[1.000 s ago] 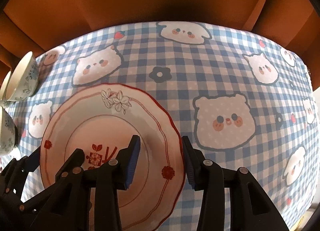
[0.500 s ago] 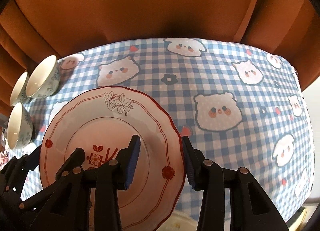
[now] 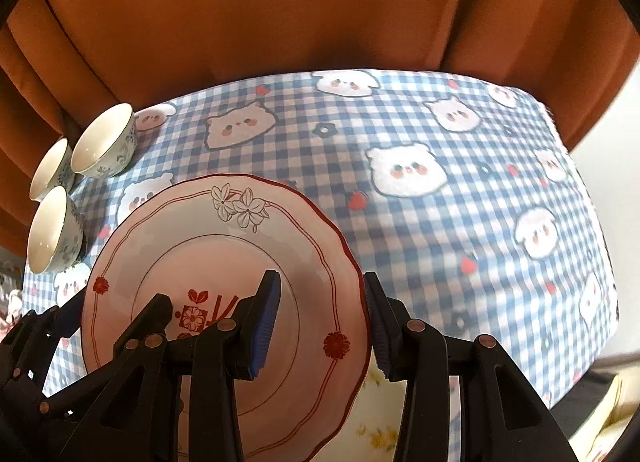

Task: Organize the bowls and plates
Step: 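Carry the red-rimmed plate with both tools over the yellow-floral plate stack and lower it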

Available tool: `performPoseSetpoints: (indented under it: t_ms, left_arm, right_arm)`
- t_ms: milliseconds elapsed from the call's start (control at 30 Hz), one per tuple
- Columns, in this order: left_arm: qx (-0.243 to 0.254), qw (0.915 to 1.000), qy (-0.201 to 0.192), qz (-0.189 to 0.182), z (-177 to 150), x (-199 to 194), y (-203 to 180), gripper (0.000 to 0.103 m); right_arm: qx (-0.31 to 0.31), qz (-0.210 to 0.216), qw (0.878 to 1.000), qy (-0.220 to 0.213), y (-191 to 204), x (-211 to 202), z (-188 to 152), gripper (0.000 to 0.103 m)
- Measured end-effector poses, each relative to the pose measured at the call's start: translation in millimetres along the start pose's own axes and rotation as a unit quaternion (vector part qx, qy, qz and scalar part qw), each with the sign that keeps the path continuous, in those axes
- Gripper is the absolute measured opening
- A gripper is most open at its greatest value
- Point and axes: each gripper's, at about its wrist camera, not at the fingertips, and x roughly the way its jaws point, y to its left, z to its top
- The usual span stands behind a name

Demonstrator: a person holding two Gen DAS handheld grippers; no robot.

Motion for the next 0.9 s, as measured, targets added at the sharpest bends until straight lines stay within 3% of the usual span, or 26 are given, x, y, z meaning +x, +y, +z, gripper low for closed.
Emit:
performPoseSetpoints:
  t_ms: [467, 733, 900]
  left_arm:
    - [0.029, 0.9993, 0.02, -0.015, -49.1, -14.1, -30.7, 0.062]
    - [0.006, 0.9983, 0.059, 0.002, -71.0, 1.6, -60.8, 0.062]
    - [-0.014, 0.9978, 0.063, 0.013, -78.2, 10.4, -75.7, 0.062]
  right_arm:
    - [0.037, -0.026, 0.999, 0.01, -19.8, -27.0, -62.5, 0.046]
    - [0.017, -0.01, 0.999, 0.047, -49.0, -8.6, -81.7, 0.046]
    - [-0.005, 0.005, 0.998, 0.06, -65.8, 2.9, -87.3, 0.046]
